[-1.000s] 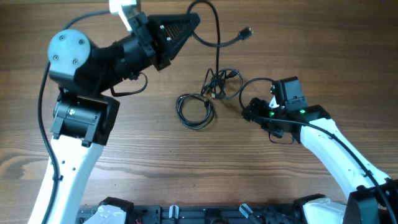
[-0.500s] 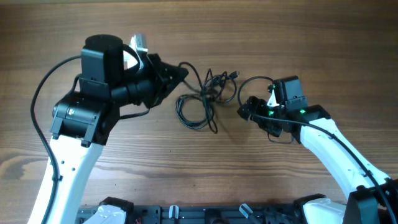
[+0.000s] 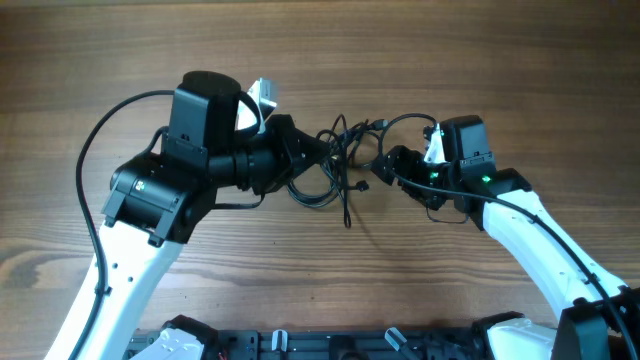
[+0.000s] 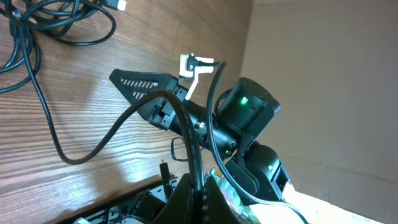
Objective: Untangle cables
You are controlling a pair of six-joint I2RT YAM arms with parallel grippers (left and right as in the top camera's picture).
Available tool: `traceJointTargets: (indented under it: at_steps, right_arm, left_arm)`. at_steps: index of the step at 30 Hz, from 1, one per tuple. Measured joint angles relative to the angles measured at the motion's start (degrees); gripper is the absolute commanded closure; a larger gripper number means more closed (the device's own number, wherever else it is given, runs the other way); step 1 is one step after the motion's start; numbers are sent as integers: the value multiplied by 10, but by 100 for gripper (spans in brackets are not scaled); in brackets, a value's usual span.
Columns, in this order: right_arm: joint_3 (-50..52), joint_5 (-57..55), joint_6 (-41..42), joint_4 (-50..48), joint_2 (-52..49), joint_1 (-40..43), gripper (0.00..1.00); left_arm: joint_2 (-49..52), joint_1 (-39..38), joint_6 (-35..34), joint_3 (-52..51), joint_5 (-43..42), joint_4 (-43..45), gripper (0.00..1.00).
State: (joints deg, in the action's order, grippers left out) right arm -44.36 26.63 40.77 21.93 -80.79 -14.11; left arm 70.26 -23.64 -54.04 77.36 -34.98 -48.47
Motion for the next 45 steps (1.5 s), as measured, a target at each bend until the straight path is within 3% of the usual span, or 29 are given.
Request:
traceJointTargets:
  at_steps: [3, 6, 13, 18, 21, 23, 26, 30, 32, 39, 45]
  right_arm:
    - [0, 15, 6, -16, 0, 0, 10]
    - [0, 28, 9, -24, 0, 0, 9]
    - [0, 52, 12, -29, 0, 0, 9]
    - [0, 61, 12, -32, 0, 0, 9]
    - [0, 69, 13, -37, 0, 0, 14]
    - [0, 85, 17, -44, 0, 0, 25]
    - [0, 100, 32, -58, 0, 0, 32]
    - [0, 99, 36, -64, 0, -10, 32]
    - [0, 96, 38, -83, 0, -29, 24]
    - [0, 57, 82, -130, 0, -88, 26]
    - [0, 109, 161, -149, 0, -90, 26]
  left_arm:
    - [0, 0, 1, -2, -28, 48, 96]
    - [0, 0, -3, -2, -118, 179, 96]
    - [0, 0, -160, -5, -235, 460, 96]
    - [0, 0, -271, -5, -251, 581, 96]
    - [0, 0, -295, -5, -252, 626, 96]
    - [0, 4, -301, -5, -252, 631, 96]
    - [0, 13, -306, -5, -252, 631, 96]
    - [0, 13, -322, -5, -251, 640, 96]
    - [0, 13, -330, -5, -251, 663, 96]
    - [0, 13, -343, -5, -251, 668, 96]
    - [0, 13, -348, -5, -251, 669, 96]
